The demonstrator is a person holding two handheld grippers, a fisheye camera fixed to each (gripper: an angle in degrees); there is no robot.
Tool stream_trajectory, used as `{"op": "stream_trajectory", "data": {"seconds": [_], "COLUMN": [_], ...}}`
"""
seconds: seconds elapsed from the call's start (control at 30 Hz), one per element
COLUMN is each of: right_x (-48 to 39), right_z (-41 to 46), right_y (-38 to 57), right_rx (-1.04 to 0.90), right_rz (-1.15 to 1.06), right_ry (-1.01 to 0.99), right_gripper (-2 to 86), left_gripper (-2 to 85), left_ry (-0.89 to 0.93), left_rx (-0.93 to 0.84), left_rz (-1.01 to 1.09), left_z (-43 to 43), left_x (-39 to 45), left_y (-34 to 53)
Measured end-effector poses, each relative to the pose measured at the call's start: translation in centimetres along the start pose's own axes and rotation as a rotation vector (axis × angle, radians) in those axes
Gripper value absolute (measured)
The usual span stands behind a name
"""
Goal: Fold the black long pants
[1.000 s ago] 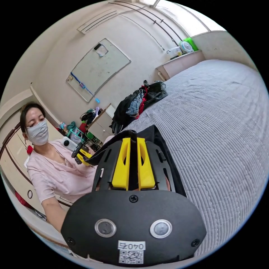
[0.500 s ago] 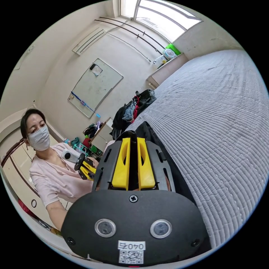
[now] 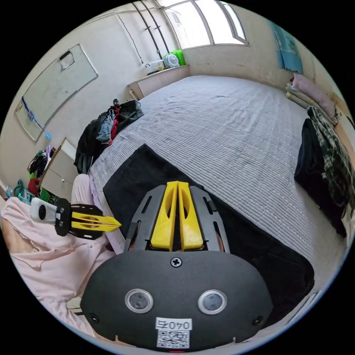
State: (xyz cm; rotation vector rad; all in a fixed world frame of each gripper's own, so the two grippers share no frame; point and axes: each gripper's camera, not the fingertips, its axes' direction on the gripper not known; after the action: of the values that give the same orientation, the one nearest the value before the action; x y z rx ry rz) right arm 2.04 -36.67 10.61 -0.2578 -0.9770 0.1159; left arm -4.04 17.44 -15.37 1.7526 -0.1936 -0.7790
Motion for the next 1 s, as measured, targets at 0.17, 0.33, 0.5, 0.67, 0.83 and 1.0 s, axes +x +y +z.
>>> {"op": "stream_trajectory", "data": {"seconds": [0.17,0.33,0.5,0.67,0.83,1.0], "right_x": [-3.6,-7.8,-16.3,-17.9,-17.4,-20.7], "right_z": [9.6,11.5,10.5,16.0,16.6,16.4], "right_y": [-0.4,2.1,5.5,9.6,8.2,1.7], "right_rx": [-0.207,-0.211,-0.139,-0.267,-0.298,-0.058], "right_rz": [0.013,0.021,-0.149,-0.132,-0.087,-0.212], "right_ry": [0.170,0.369,0.273,0.334,0.316,0.308], "right_gripper": [-0.9,-1.0,-1.0,-1.0,-1.0,-1.0], "left_gripper": [-0.9,-0.9,-0.9,-0.9,-0.9,-0.9], "left_ry": [-0.079,-0.173,-0.213,-0.145,-0.091,-0.229], "left_rx": [-0.181,-0.061,-0.171,-0.264,-0.247,-0.119], "left_rz": [0.213,0.223,-0.050,-0.185,-0.243,-0.273], "left_z": [3.4,-5.5,-8.6,-7.3,-8.0,-11.9], "left_x": [6.7,3.4,-5.2,-6.6,-6.5,-5.0], "left_y": [-0.6,-0.3,3.0,6.7,6.8,5.7]}}
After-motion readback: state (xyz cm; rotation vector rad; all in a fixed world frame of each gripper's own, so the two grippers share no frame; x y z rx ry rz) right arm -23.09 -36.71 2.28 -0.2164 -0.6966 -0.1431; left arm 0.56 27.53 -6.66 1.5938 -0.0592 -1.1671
